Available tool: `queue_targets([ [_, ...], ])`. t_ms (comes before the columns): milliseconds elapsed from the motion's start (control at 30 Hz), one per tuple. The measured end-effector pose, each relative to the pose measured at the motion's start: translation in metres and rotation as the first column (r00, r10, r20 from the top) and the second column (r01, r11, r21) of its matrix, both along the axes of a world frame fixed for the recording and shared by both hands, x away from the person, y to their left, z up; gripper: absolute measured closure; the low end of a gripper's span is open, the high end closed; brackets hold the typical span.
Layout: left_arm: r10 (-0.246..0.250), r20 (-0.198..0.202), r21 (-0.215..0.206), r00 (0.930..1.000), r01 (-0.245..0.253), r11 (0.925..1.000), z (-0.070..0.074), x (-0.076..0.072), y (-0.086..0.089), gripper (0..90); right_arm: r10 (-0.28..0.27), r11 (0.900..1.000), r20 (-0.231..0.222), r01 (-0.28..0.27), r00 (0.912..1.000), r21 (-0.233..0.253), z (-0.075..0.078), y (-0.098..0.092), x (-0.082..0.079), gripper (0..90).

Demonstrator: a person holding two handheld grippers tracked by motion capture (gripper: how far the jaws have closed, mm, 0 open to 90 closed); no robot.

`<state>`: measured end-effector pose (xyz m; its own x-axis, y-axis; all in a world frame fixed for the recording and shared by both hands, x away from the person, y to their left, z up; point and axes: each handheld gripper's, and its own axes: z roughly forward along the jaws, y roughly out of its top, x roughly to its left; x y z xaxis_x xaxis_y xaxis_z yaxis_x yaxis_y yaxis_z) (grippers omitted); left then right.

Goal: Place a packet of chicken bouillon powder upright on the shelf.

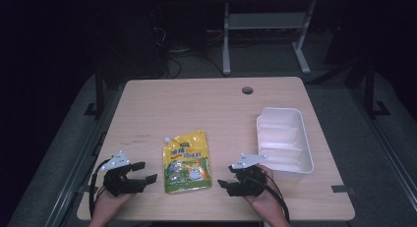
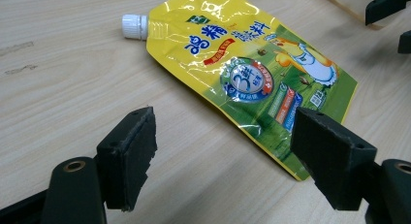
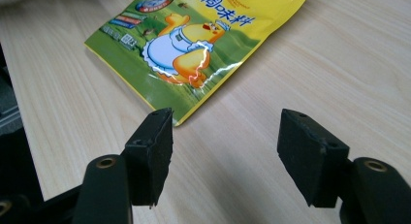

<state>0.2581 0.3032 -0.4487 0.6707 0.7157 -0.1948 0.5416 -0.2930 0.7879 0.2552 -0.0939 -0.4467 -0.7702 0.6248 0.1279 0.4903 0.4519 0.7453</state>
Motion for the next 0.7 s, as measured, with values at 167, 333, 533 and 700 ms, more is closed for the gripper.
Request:
queue_targets([
  [167,0.0,0.017,-0.01,0.9998,0.001,1.0,0.004,0.004,-0.001,25.5,-0.007,1.0,-0.017,0.007,0.9998,0.007,-0.002,0.0,0.003,37.7],
  [333,-0.009,0.01,-0.017,0.9999,0.009,0.9998,0.006,0.007,-0.005,28.9,-0.013,0.999,-0.045,0.014,0.9989,0.035,-0.001,0.003,0.009,37.8],
  [533,-0.042,-0.019,-0.012,0.9989,0.042,0.999,0.007,0.013,-0.013,35.6,-0.034,0.998,-0.06,0.037,0.9976,0.057,0.014,0.01,0.025,37.0],
  [700,-0.056,-0.052,-0.029,0.9971,0.055,0.9981,0.008,0.016,-0.023,37.0,-0.038,0.997,-0.083,0.044,0.9958,0.07,0.024,0.018,0.042,35.9],
])
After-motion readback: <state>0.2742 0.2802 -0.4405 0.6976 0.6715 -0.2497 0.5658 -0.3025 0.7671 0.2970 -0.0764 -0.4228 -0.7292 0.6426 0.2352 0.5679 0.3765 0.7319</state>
